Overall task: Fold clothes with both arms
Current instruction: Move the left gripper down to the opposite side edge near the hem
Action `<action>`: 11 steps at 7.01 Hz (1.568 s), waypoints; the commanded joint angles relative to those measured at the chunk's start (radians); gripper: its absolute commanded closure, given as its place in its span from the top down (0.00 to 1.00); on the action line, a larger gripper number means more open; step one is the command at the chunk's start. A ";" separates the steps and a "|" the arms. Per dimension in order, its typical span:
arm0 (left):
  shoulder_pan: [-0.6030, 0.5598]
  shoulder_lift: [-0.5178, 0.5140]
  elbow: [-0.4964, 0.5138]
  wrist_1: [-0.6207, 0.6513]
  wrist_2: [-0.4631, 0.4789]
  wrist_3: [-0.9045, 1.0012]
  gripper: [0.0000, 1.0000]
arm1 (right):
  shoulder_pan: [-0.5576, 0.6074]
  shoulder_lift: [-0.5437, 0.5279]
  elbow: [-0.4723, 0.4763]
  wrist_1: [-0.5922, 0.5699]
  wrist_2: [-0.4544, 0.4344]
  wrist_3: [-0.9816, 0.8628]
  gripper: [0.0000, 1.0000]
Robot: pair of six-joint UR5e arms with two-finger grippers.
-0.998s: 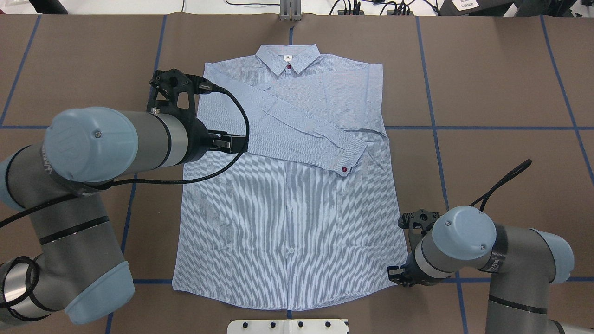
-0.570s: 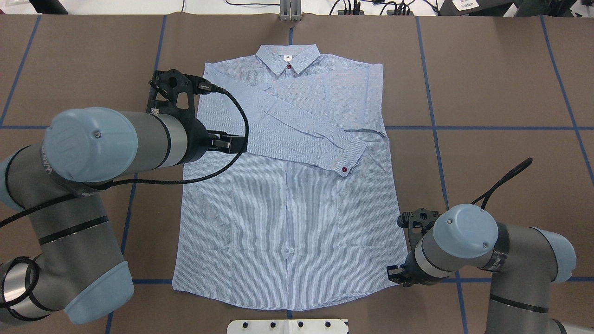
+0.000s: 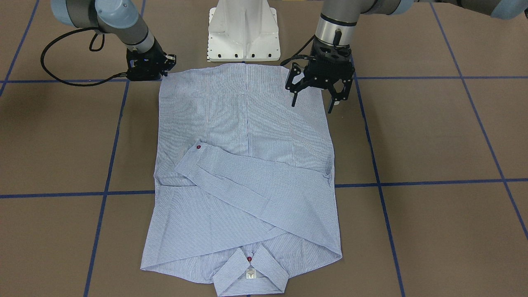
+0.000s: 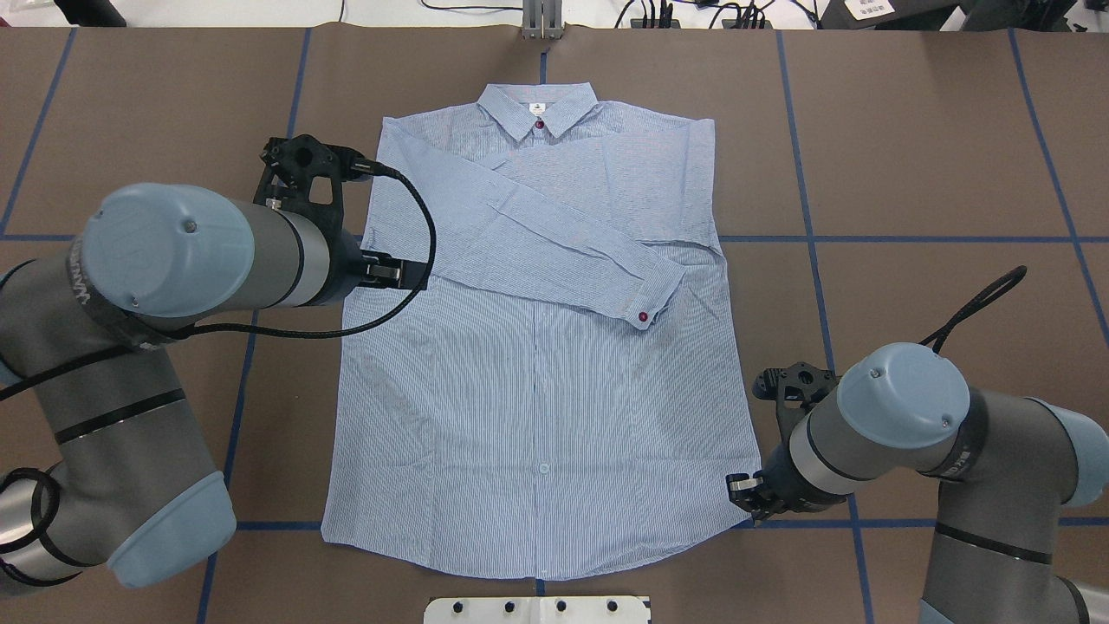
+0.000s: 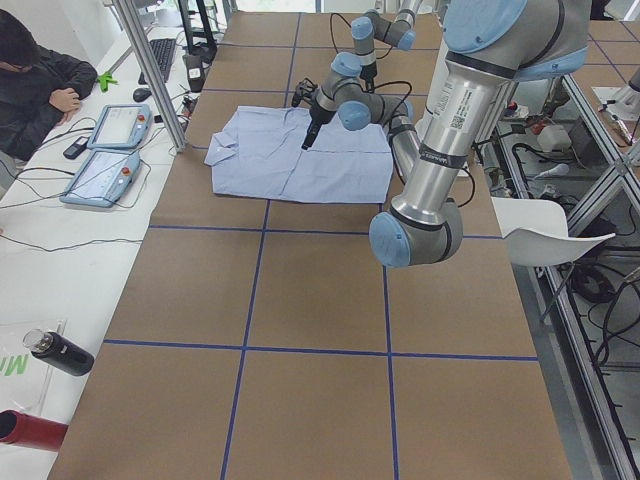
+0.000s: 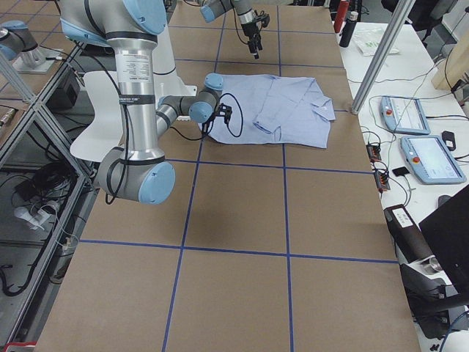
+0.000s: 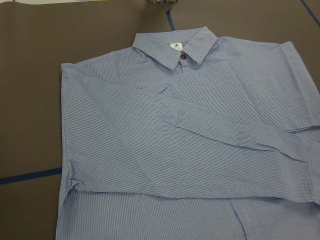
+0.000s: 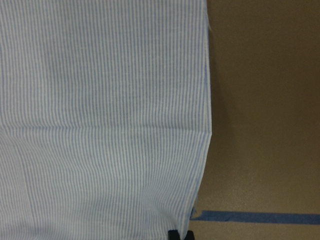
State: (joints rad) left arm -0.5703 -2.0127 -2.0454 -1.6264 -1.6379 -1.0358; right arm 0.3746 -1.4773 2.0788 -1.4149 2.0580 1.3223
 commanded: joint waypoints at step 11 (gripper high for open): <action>0.238 0.289 0.001 -0.116 -0.194 -0.483 0.99 | 0.093 0.049 0.106 -0.007 -0.003 0.038 0.00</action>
State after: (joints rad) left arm -0.4011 -1.7192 -2.0407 -1.7357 -1.8335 -1.3929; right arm 0.4678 -1.4293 2.1837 -1.4220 2.0551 1.3617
